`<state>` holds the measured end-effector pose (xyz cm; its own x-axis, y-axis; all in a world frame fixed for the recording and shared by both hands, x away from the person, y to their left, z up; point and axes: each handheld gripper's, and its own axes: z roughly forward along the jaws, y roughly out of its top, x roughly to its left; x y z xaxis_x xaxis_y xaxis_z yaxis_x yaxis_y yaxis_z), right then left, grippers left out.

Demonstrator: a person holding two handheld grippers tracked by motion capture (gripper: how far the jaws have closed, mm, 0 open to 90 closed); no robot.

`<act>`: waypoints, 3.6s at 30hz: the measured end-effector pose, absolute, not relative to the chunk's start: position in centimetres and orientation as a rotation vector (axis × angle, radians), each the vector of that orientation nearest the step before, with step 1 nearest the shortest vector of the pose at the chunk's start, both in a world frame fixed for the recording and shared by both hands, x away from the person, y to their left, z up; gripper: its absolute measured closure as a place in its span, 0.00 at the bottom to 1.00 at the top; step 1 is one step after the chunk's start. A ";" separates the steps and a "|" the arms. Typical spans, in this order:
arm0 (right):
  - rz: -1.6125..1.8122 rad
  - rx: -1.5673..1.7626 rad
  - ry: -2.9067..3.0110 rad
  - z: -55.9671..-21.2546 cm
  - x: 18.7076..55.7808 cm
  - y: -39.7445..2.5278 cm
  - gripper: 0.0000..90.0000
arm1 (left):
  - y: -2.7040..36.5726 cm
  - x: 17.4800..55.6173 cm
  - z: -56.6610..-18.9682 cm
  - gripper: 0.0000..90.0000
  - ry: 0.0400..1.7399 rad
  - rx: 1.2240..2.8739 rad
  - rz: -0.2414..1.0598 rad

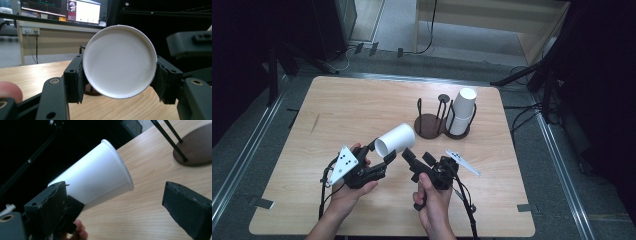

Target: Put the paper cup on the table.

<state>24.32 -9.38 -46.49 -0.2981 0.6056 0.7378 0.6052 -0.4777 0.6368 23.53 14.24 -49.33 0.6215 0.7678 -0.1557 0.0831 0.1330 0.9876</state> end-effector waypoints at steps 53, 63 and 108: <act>2.238 2.762 1.078 -48.7 27.7 -8.5 0.07 | 12.0 22.9 -50.1 0.41 0.709 1.418 0.626; 2.331 2.750 1.035 -49.0 27.7 -8.6 0.20 | 11.9 22.8 -50.0 0.40 0.694 1.431 0.624; 1.903 1.610 1.322 -43.7 24.3 -9.1 0.33 | 13.9 23.9 -48.4 0.12 0.815 1.549 0.308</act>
<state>24.27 -9.05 -43.74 -0.3145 0.7335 0.6026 0.3085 -0.5214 0.7956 23.94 13.91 -48.45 0.7102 0.6515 -0.2667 0.3121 0.0483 0.9488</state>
